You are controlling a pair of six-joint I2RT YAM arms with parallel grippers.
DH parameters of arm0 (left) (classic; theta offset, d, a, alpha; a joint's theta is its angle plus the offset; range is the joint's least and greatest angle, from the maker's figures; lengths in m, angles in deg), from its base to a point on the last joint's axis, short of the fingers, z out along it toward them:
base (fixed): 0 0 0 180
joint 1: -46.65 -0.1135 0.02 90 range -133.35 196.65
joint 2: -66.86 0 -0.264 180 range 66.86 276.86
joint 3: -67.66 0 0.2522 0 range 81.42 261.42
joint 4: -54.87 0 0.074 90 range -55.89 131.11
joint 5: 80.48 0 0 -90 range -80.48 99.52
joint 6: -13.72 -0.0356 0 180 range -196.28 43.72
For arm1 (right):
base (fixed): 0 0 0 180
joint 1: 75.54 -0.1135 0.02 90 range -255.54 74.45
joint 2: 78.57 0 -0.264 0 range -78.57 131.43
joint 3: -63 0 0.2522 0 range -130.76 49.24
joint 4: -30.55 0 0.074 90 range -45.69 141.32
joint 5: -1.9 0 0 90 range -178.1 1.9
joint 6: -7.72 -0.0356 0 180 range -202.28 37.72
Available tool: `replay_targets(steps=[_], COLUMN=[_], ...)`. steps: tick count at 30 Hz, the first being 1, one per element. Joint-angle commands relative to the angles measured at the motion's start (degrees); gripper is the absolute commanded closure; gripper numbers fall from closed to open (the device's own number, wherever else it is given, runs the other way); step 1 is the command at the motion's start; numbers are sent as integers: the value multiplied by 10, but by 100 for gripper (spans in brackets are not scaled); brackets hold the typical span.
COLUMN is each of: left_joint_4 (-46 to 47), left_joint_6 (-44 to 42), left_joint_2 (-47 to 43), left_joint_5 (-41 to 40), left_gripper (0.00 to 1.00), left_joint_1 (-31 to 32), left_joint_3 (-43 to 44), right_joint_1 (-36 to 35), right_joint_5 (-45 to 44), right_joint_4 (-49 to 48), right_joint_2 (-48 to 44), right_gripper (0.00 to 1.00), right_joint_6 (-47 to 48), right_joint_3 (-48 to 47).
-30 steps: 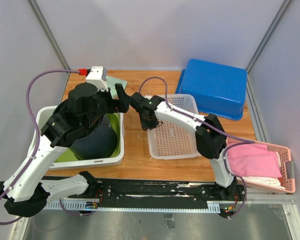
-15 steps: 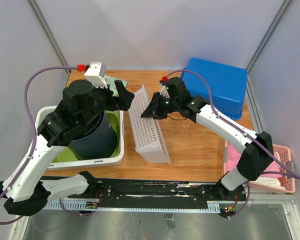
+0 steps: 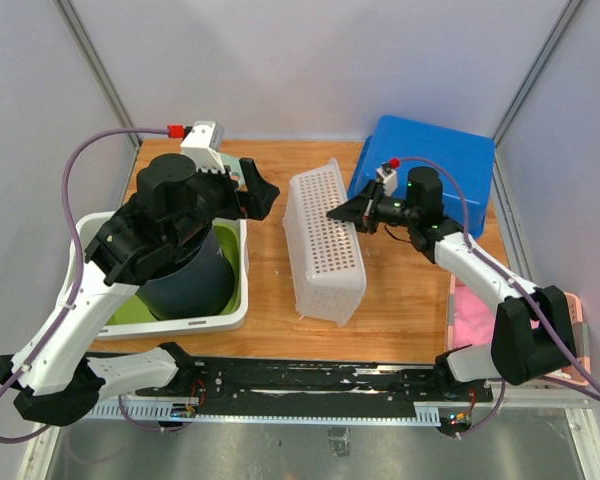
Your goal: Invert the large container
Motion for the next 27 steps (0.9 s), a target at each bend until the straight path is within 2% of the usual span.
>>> replay_targets(steps=[1, 4, 8, 14, 22, 27], left_joint_4=[25, 31, 37, 63, 73, 72], left_joint_6=[2, 4, 13, 43, 68, 85], left_joint_2=[11, 18, 30, 50, 101, 138], left_joint_5=[19, 30, 50, 98, 97, 67], left_gripper=[1, 1, 1, 1, 1, 1], left_joint_1=[-2, -2, -2, -2, 0, 20], left_joint_3=[6, 1, -14, -68, -155, -199], right_joint_1=[64, 93, 111, 118, 119, 119], right_joint_5=[34, 13, -44, -188, -374, -447], right_joint_4=[130, 225, 360, 523, 640, 671], right_joint_2=[-17, -43, -65, -77, -98, -128], right_gripper=[80, 63, 51, 47, 46, 46], right_joint_6=[70, 145, 246, 355, 423, 435], right_joint_3=[70, 77, 62, 26, -50, -84])
